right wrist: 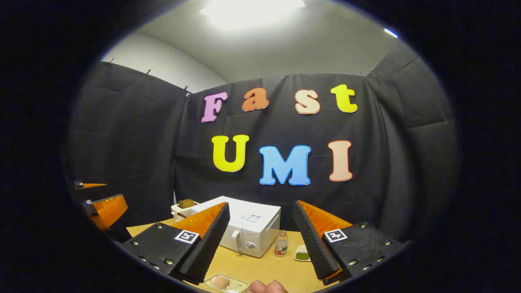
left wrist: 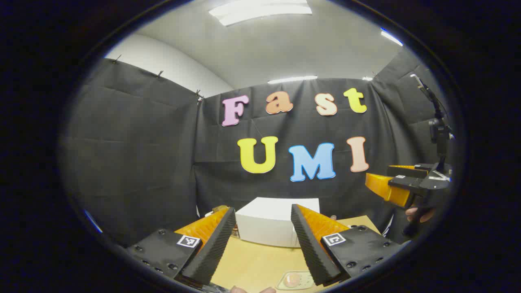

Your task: Open the microwave oven with the left hand, put the food in, and close the microwave oven.

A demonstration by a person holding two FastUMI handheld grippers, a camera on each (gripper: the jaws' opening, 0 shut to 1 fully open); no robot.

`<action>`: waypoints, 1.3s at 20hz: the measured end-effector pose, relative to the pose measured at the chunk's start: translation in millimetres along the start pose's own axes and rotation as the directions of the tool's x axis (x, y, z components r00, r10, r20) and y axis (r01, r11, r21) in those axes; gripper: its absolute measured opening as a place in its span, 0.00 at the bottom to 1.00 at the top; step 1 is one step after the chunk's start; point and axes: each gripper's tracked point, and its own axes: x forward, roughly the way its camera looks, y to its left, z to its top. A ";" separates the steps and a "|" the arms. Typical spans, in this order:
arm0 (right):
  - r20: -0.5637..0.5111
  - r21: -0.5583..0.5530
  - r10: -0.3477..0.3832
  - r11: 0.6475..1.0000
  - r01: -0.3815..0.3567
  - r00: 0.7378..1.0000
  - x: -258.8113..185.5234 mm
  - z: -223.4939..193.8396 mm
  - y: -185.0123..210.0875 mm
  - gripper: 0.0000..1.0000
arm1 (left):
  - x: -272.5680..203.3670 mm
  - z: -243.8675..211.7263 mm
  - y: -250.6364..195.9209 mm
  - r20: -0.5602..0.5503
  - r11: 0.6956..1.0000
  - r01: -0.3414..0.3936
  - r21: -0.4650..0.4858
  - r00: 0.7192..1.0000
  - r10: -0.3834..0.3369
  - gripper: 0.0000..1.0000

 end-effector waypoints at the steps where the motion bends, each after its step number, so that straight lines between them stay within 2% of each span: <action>1: 0.006 0.005 -0.022 1.000 0.022 1.000 2.8 2.8 -4.1 0.96 | 9.2 -6.9 -3.9 -0.004 1.000 0.017 0.017 1.000 -0.017 0.94; 5: -0.053 0.021 -0.067 0.997 0.068 0.996 23.3 -14.5 2.3 0.96 | 56.2 -56.3 -15.7 -0.049 0.991 0.110 0.074 0.993 -0.106 0.95; 9: -0.099 0.052 -0.197 0.978 0.203 0.975 45.7 -14.9 -2.9 0.96 | 101.4 -96.8 -14.6 -0.052 0.982 0.180 0.054 0.983 -0.177 0.94; 11: -0.126 0.031 -0.247 0.967 0.253 0.961 55.1 -22.5 2.0 0.96 | 131.4 -127.7 -17.3 -0.082 0.974 0.215 0.065 0.974 -0.210 0.94; 16: -0.161 -0.043 -0.385 0.922 0.384 0.909 58.0 -36.1 -8.1 0.96 | 208.0 -203.9 -44.7 -0.159 0.949 0.315 0.023 0.938 -0.308 0.95; 19: -0.193 -0.075 -0.448 0.894 0.443 0.873 56.4 -44.2 -15.9 0.96 | 248.9 -259.7 -75.5 -0.238 0.925 0.380 0.016 0.900 -0.365 0.91; 21: -0.204 -0.087 -0.488 0.873 0.481 0.849 52.3 -47.6 -20.7 0.96 | 270.3 -287.8 -89.7 -0.280 0.912 0.411 0.009 0.876 -0.392 0.85; 24: -0.231 -0.115 -0.536 0.844 0.524 0.812 48.4 -58.7 -30.0 0.96 | 293.4 -327.5 -114.1 -0.354 0.897 0.441 -0.010 0.838 -0.415 0.86; 26: -0.256 -0.127 -0.548 0.836 0.535 0.796 46.1 -67.5 -30.4 0.96 | 310.3 -345.6 -127.7 -0.374 0.896 0.445 -0.006 0.829 -0.415 0.89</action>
